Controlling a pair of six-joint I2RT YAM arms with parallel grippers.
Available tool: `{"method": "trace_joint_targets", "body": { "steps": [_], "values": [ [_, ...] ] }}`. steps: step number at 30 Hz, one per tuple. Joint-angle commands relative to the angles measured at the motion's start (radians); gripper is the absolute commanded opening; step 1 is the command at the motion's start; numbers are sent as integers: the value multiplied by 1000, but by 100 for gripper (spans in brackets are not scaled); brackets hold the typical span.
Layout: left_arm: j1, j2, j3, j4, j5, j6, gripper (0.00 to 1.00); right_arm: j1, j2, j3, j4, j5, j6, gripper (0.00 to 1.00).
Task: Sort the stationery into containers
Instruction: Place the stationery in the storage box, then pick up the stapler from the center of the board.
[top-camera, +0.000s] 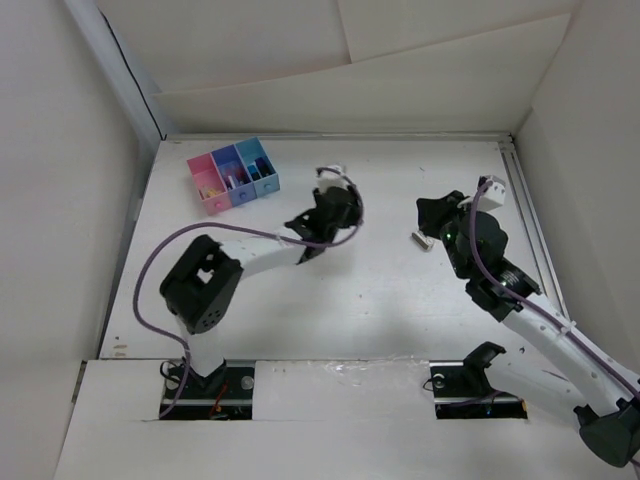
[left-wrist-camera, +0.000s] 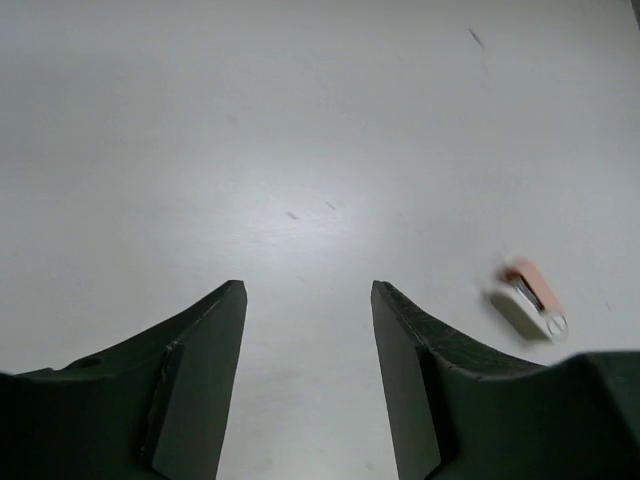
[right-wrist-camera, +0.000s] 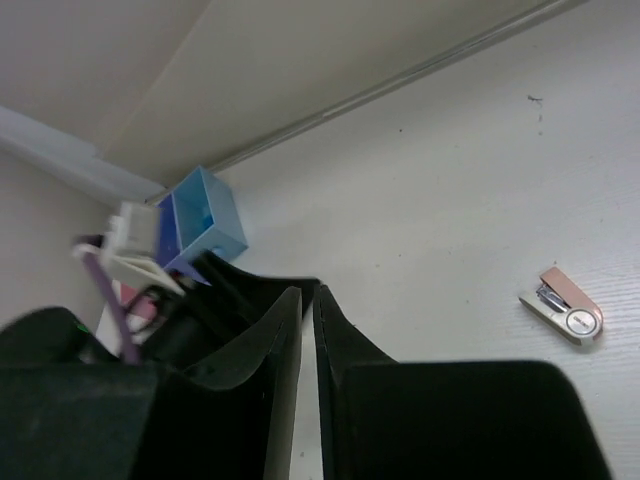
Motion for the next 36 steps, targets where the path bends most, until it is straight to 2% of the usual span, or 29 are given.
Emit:
{"method": "trace_joint_targets", "body": {
  "steps": [1,3,4,6,8,12,19,25,31,36],
  "values": [
    [-133,95,72,-27,22,19,50,-8,-32,-6,12,39,-3,16],
    [-221,171,149,-49,37,19,54,-8,-42,-6,1,48,-3,23],
    [-248,196,175,-72,47,19,58,-17,-51,3,1,48,-3,32],
    [-294,265,256,-93,56,29,63,-17,-60,3,-22,48,-3,41],
    [-354,309,307,-119,27,29,70,-17,-69,23,-36,48,-3,48],
    [-398,414,445,-158,2,19,72,-17,-105,34,-56,58,-3,56],
    [-420,630,690,-248,-156,1,72,-17,-149,121,-131,21,-15,62],
    [-420,757,873,-343,-203,-19,67,-17,-171,139,-140,1,-24,64],
    [-420,833,970,-382,-230,-28,66,-17,-161,139,-131,-28,-24,64],
    [-401,842,981,-392,-248,-39,55,-17,-151,130,-122,-39,-34,64]
  ]
}}
